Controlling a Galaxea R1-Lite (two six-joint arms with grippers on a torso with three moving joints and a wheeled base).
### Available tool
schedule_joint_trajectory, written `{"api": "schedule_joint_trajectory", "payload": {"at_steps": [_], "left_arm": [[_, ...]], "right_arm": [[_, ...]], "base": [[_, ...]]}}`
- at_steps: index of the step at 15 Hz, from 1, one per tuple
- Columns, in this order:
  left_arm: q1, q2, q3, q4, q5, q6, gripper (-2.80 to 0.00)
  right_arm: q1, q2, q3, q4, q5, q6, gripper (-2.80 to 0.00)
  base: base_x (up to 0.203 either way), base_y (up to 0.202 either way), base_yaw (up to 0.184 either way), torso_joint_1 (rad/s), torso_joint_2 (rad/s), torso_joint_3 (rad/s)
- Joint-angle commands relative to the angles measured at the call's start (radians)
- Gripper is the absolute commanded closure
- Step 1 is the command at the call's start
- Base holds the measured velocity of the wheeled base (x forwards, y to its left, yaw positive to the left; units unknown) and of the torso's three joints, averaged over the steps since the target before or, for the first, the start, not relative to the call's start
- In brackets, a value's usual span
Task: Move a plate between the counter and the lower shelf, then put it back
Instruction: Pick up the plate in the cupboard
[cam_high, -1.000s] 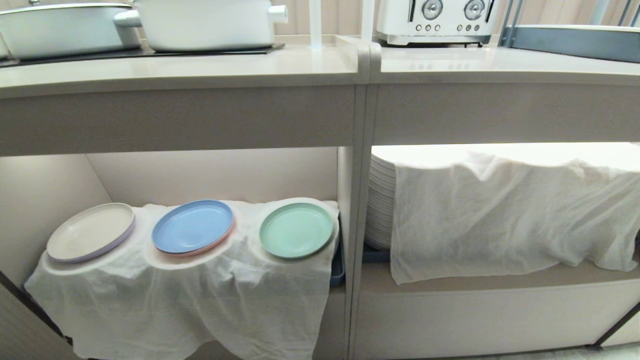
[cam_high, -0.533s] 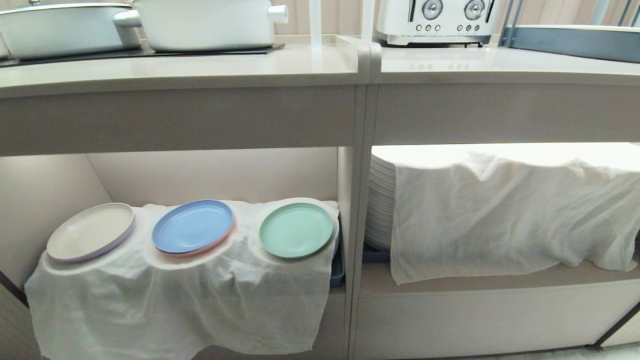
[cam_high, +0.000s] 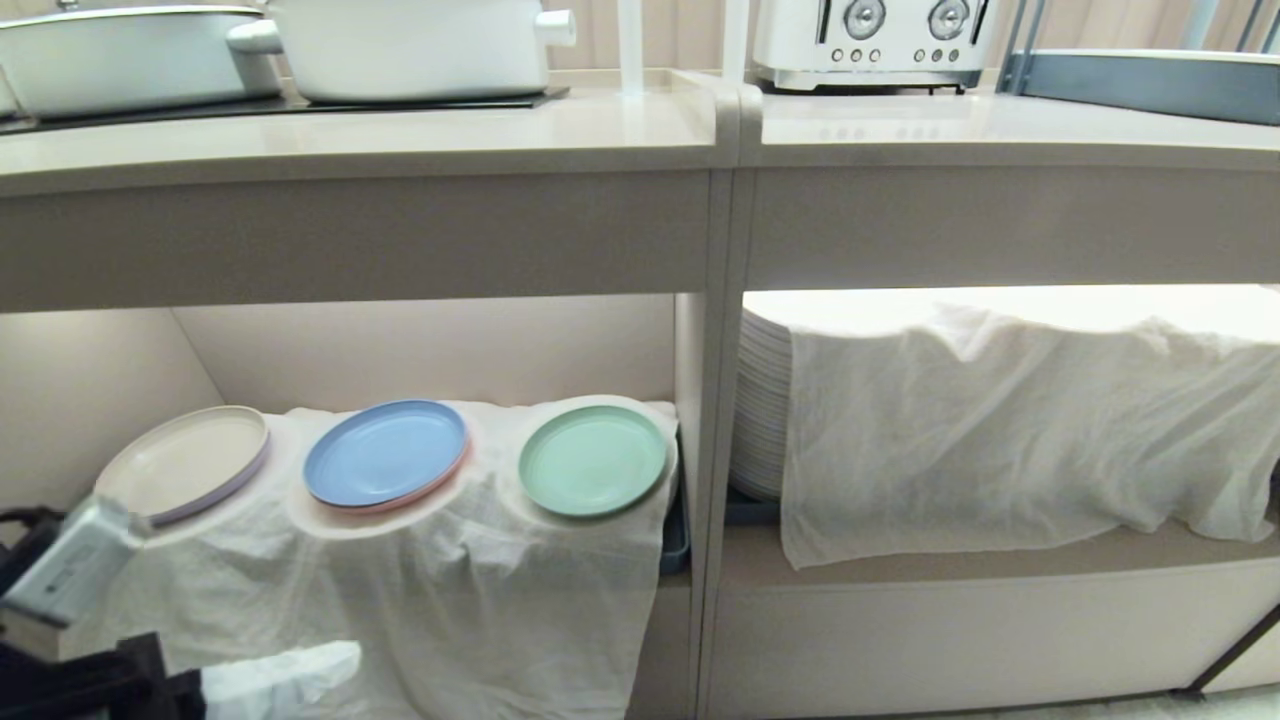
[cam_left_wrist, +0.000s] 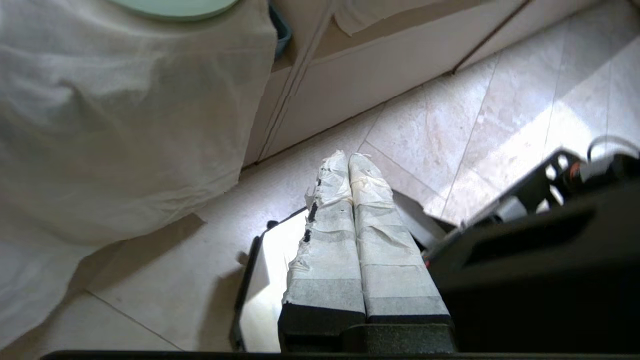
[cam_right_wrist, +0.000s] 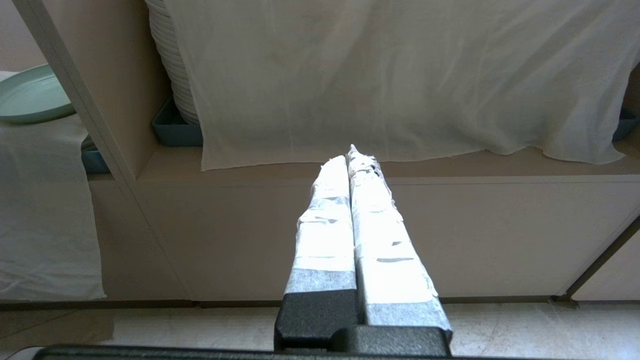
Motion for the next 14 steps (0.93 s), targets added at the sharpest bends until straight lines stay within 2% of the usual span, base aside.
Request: {"api": "schedule_joint_trajectory", "payload": {"at_steps": [1, 3, 5, 6, 9, 14], "left_arm": [[-0.004, 0.239, -0.003, -0.093, 0.059, -0.075, 0.0], [-0.026, 0.362, -0.008, -0.175, 0.158, -0.183, 0.0], [-0.078, 0.434, -0.025, -0.233, 0.214, -0.331, 0.0], [-0.091, 0.465, -0.042, -0.238, 0.243, -0.367, 0.0], [-0.116, 0.575, -0.108, -0.241, 0.355, -0.44, 0.0], [-0.127, 0.707, -0.17, -0.243, 0.472, -0.532, 0.0]], "right_arm": [[0.0, 0.0, 0.0, 0.0, 0.0, 0.0, 0.0], [0.0, 0.0, 0.0, 0.0, 0.0, 0.0, 0.0], [0.0, 0.0, 0.0, 0.0, 0.0, 0.0, 0.0], [0.0, 0.0, 0.0, 0.0, 0.0, 0.0, 0.0], [0.0, 0.0, 0.0, 0.0, 0.0, 0.0, 0.0], [0.0, 0.0, 0.0, 0.0, 0.0, 0.0, 0.0]], "base": [[0.0, 0.0, 0.0, 0.0, 0.0, 0.0], [0.0, 0.0, 0.0, 0.0, 0.0, 0.0], [0.0, 0.0, 0.0, 0.0, 0.0, 0.0], [0.0, 0.0, 0.0, 0.0, 0.0, 0.0], [0.0, 0.0, 0.0, 0.0, 0.0, 0.0], [0.0, 0.0, 0.0, 0.0, 0.0, 0.0]]}}
